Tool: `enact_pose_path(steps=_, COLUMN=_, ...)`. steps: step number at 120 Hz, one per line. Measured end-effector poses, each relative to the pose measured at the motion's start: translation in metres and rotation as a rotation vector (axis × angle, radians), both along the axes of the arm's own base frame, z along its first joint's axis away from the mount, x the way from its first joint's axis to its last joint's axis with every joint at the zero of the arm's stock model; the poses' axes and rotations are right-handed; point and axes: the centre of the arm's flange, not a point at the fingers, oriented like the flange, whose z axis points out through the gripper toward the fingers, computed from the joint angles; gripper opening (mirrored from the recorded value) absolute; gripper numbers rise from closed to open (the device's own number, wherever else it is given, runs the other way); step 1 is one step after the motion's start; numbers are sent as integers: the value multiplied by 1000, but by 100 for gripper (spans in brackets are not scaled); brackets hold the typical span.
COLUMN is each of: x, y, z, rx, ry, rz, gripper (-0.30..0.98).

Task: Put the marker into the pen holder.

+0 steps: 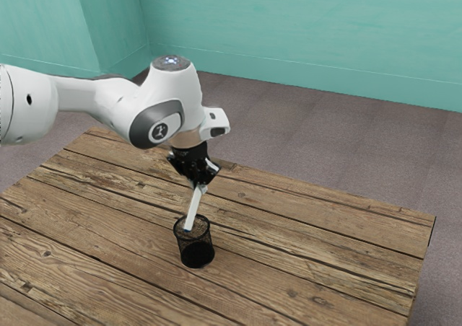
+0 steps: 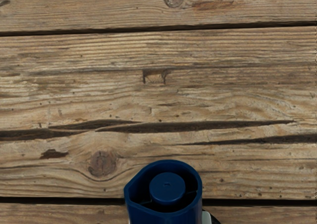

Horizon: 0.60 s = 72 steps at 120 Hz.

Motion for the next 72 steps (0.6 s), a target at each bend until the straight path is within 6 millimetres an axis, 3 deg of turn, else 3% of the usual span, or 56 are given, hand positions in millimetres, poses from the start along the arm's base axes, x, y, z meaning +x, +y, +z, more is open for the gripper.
enact_pose_path(steps=34, x=-18, y=-1, z=-27, rx=46, ry=-22, rz=-30, gripper=-9)
enact_pose_path(steps=53, x=-18, y=0, z=-21, rx=34, ry=-51, rz=-29, gripper=26)
enact_pose_path(steps=72, x=-24, y=-4, z=22, rx=13, ry=-121, rz=-37, gripper=48)
